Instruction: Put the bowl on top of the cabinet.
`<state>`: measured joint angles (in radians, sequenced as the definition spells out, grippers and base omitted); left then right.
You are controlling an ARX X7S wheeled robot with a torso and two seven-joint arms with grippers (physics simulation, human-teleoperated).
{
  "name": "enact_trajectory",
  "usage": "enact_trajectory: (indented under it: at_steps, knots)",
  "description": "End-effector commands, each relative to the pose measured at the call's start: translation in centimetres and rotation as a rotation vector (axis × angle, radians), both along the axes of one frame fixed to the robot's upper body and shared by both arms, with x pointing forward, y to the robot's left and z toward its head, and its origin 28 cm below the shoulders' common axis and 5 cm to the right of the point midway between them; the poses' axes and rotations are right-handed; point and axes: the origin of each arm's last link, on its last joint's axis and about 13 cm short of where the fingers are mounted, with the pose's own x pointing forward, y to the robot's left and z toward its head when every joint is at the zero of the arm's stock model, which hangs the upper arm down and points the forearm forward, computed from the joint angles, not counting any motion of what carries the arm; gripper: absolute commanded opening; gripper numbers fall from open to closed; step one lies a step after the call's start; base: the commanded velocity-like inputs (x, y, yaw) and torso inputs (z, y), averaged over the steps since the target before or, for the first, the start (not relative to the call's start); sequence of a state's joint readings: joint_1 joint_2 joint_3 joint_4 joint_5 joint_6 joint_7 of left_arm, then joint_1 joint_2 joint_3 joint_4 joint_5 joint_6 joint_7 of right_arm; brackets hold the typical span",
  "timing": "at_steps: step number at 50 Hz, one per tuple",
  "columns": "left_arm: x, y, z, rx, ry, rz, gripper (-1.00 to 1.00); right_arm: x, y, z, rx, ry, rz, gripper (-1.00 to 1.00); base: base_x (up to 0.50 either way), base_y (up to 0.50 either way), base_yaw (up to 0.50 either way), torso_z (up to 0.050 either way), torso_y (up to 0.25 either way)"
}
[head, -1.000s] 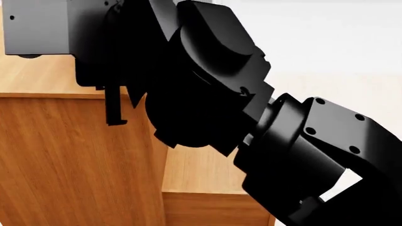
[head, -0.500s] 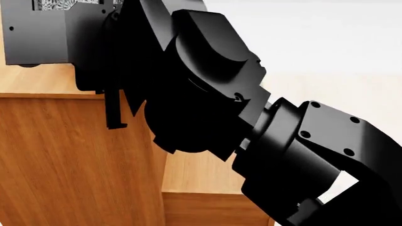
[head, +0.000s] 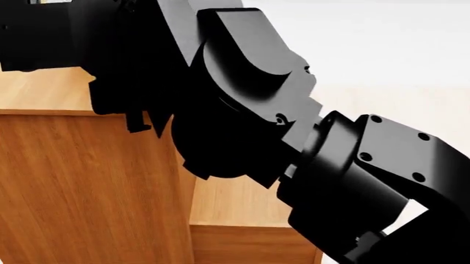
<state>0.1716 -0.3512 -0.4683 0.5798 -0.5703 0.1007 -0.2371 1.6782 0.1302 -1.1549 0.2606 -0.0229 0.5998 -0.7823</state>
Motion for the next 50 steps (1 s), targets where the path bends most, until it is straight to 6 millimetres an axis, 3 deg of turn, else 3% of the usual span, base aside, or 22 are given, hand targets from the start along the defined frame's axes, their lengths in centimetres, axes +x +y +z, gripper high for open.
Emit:
enact_trajectory:
  at_steps: [1, 9, 15, 19, 25, 27, 29, 43, 50]
  knots:
    - [0.1, 0.0, -0.1, 0.002, 0.000, -0.001, 1.00, 0.7, -0.9, -2.0, -0.045, 0.145, -0.036, 1.00, 0.00, 0.00, 0.00, 0.000, 0.000]
    - [0.0, 0.0, 0.0, 0.001, 0.000, -0.001, 1.00, 0.0, -1.6, -2.1, -0.001, 0.133, -0.007, 1.00, 0.00, 0.00, 0.00, -0.001, 0.000]
    - [0.0, 0.0, 0.0, 0.002, -0.001, -0.001, 1.00, -1.2, -3.7, -2.4, 0.099, 0.117, 0.026, 1.00, 0.00, 0.00, 0.00, -0.002, 0.000]
    - [0.1, 0.0, 0.0, 0.004, 0.001, -0.002, 1.00, -2.5, -5.0, -3.0, 0.193, 0.119, 0.056, 1.00, 0.00, 0.00, 0.00, 0.000, 0.000]
    - [0.1, 0.0, 0.0, 0.006, 0.002, -0.002, 1.00, -6.1, -6.5, -3.9, 0.246, 0.065, 0.126, 1.00, 0.00, 0.00, 0.00, 0.000, 0.000]
    - [0.0, 0.0, 0.0, 0.006, 0.002, -0.002, 1.00, -6.1, -6.5, -3.9, 0.246, 0.065, 0.126, 1.00, 0.00, 0.00, 0.00, 0.000, 0.000]
    - [0.0, 0.0, 0.0, 0.003, 0.001, -0.002, 1.00, -7.8, -7.1, -4.5, 0.274, 0.048, 0.155, 1.00, 0.00, 0.00, 0.00, 0.000, 0.000]
    - [0.0, 0.0, 0.0, 0.004, 0.001, 0.000, 1.00, -10.7, -9.4, -6.8, 0.469, 0.034, 0.091, 1.00, 0.00, 0.00, 0.00, 0.000, 0.000]
    - [0.0, 0.0, 0.0, 0.002, 0.000, -0.001, 1.00, -11.9, -9.9, -9.0, 0.653, 0.110, 0.034, 1.00, 0.00, 0.00, 0.00, 0.000, 0.000]
